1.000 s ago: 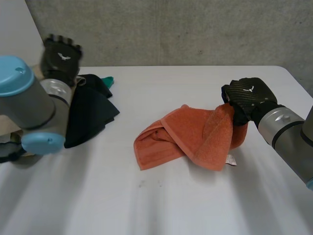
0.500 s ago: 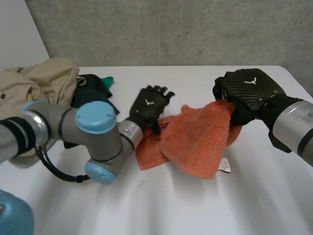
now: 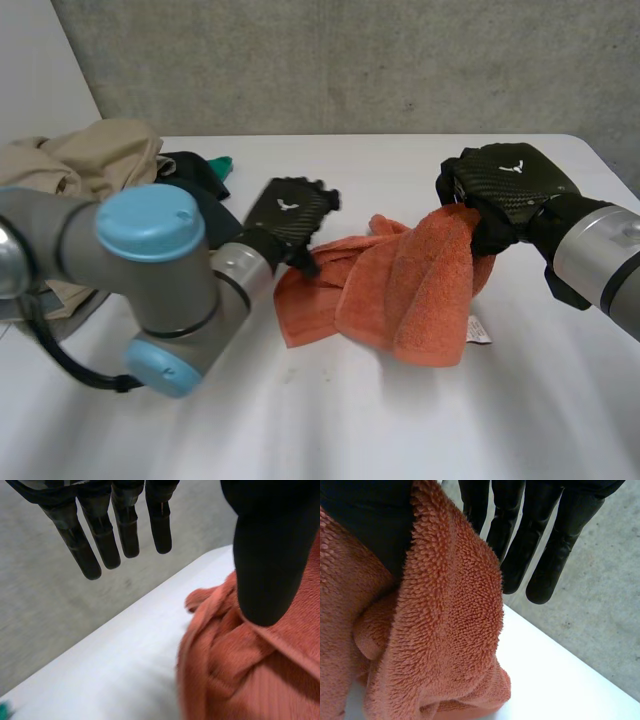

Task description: Fold the laundry.

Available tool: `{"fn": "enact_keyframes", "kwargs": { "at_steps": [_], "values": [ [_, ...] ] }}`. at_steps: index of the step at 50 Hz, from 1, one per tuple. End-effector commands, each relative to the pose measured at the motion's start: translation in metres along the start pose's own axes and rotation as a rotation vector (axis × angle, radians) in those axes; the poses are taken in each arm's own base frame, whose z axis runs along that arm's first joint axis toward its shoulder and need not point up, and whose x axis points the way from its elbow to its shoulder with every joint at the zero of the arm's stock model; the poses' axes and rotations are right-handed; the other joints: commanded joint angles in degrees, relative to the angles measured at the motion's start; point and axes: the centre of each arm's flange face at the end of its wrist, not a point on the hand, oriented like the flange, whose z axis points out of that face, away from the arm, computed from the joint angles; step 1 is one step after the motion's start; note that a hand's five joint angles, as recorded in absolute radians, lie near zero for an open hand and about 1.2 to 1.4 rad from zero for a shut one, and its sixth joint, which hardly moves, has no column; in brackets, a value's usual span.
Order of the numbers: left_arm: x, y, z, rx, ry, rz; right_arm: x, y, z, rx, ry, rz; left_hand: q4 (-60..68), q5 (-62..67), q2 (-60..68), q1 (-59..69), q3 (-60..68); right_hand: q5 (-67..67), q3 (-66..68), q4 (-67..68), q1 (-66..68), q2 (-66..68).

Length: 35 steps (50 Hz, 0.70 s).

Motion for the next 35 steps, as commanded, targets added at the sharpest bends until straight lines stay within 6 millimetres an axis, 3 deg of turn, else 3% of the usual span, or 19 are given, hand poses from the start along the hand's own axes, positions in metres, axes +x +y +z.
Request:
{"fn": "enact_keyframes", "kwargs": {
  "at_steps": [1, 7, 10, 15, 32, 35],
  "values": [
    [-0.001, 0.007, -0.046, -0.126, -0.04, -0.091, 0.0, 0.002, 0.008, -0.003, 0.0, 0.008, -9.22, -9.04, -9.93, -10.09, -9.98, 13.67, 12.09, 12.15, 23.91, 12.87],
    [0.024, 0.015, -0.055, -0.13, 0.014, -0.225, 0.0, 0.001, 0.008, 0.004, 0.002, 0.021, -9.42, -9.24, -10.13, -10.29, -10.18, 13.67, 12.09, 12.15, 23.91, 12.87],
    [0.035, 0.026, -0.045, -0.118, 0.033, -0.262, 0.0, 0.0, 0.008, 0.006, 0.001, 0.032, -9.42, -9.24, -10.13, -10.29, -10.18, 13.67, 12.09, 12.15, 23.91, 12.87],
    [0.049, 0.027, -0.024, -0.071, 0.061, -0.32, -0.002, 0.001, 0.008, 0.002, -0.003, 0.064, -9.75, -9.57, -10.47, -10.62, -10.51, 13.67, 12.09, 12.15, 23.91, 12.87],
    [0.067, 0.047, 0.01, -0.088, 0.106, -0.657, -0.031, -0.001, 0.003, 0.007, -0.086, 0.072, -8.75, -8.57, -9.46, -9.62, -9.51, 13.67, 12.09, 12.15, 23.91, 12.87],
    [0.069, 0.05, 0.014, -0.098, 0.123, -0.732, -0.034, -0.002, 0.002, 0.012, -0.094, 0.069, 3.65, 3.83, 2.93, 2.78, 2.89, 13.67, 12.09, 12.15, 23.91, 12.87]
  ]
}}
